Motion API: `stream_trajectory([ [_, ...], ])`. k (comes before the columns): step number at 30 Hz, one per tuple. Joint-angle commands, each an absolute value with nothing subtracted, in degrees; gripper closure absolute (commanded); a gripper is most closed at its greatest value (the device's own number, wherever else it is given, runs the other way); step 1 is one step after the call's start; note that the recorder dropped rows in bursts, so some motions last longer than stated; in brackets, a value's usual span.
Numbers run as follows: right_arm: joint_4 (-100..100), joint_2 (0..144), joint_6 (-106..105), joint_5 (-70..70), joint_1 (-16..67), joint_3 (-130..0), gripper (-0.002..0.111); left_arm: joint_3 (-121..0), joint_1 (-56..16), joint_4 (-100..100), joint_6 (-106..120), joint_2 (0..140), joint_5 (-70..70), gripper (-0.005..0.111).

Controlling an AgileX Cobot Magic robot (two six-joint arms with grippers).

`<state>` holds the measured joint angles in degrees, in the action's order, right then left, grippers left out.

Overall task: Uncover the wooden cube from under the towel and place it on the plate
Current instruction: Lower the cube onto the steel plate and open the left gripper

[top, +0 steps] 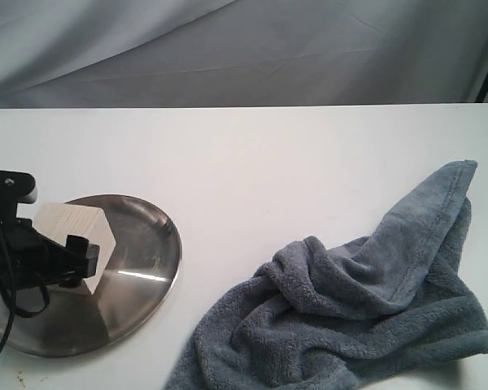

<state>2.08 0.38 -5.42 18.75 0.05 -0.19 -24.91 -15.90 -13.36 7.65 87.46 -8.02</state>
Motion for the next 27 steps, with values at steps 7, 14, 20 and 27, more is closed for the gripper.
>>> stream_trajectory([
  [7, 2.2, 0.0, -5.4, 18.4, 0.3, 0.0, 0.108, -25.0, -16.2, -12.7, 7.5, 90.7, -13.3, 0.091],
  [14, 2.2, 0.0, -5.4, 18.4, 0.3, 0.0, 0.108, -25.0, -16.2, -13.1, 7.5, 90.7, -13.6, 0.051],
  [20, 2.2, 0.0, -5.4, 18.4, 0.3, 0.0, 0.108, -25.0, -16.2, -13.1, 7.5, 90.7, -13.5, 0.026],
  [27, 2.2, 0.0, -5.4, 18.4, 0.3, 0.0, 0.108, -25.0, -16.2, -13.1, 7.5, 90.7, -13.5, 0.018],
])
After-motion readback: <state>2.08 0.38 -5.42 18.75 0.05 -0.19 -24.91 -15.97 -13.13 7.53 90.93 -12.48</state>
